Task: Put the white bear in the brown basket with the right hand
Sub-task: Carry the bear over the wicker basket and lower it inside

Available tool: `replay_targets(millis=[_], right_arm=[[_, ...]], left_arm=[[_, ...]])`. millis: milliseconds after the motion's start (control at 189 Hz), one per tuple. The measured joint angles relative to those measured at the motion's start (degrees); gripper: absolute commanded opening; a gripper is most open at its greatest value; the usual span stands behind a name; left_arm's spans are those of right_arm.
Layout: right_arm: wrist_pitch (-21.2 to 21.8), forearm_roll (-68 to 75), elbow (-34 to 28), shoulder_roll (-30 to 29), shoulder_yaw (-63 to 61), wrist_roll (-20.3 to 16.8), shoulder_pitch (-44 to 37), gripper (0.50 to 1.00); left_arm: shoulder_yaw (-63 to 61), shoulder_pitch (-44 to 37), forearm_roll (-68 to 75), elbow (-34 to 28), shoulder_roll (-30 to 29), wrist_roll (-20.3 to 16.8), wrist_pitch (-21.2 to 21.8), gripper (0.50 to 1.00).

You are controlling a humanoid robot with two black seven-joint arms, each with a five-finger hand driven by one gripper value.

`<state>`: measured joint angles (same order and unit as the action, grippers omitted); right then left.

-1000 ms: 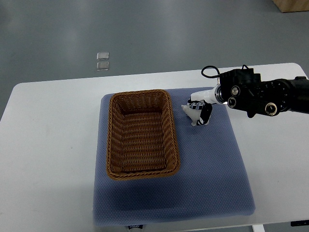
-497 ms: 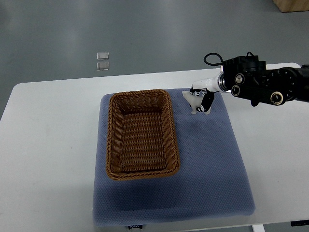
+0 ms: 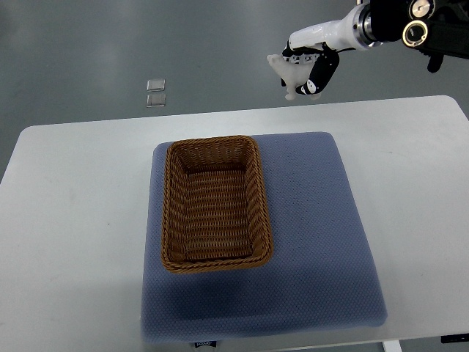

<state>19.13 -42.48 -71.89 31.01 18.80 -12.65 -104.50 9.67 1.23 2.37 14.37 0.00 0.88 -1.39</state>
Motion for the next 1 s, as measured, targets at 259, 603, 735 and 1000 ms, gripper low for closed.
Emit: replay_targets(millis=[259,603,735,1000], right_arm=[[-1.8,3.7,-0.2,-5.0,0.0,0.0,-1.2,0.5],[-6.7,4.6,10.5,-24.9,-0.1,0.6,5.5,0.5],[-7.3,4.2,14.6,-30.1,-0.1,0.6,9.3,0.5],[-9.0,2.6,20.4,-31.0,-0.1,0.6,17.2,0.5]], left_arm=[[0.0,0.0,0.0,-0.1,0.0,0.0,0.0,1.0],[0.0,0.0,-0.1,-0.1,0.0,0.0,0.0,1.0],[0.0,0.0,-0.1,-0.1,0.0,0.0,0.0,1.0],[0.0,0.0,-0.1,-0.2,0.0,0.0,0.0,1.0]])
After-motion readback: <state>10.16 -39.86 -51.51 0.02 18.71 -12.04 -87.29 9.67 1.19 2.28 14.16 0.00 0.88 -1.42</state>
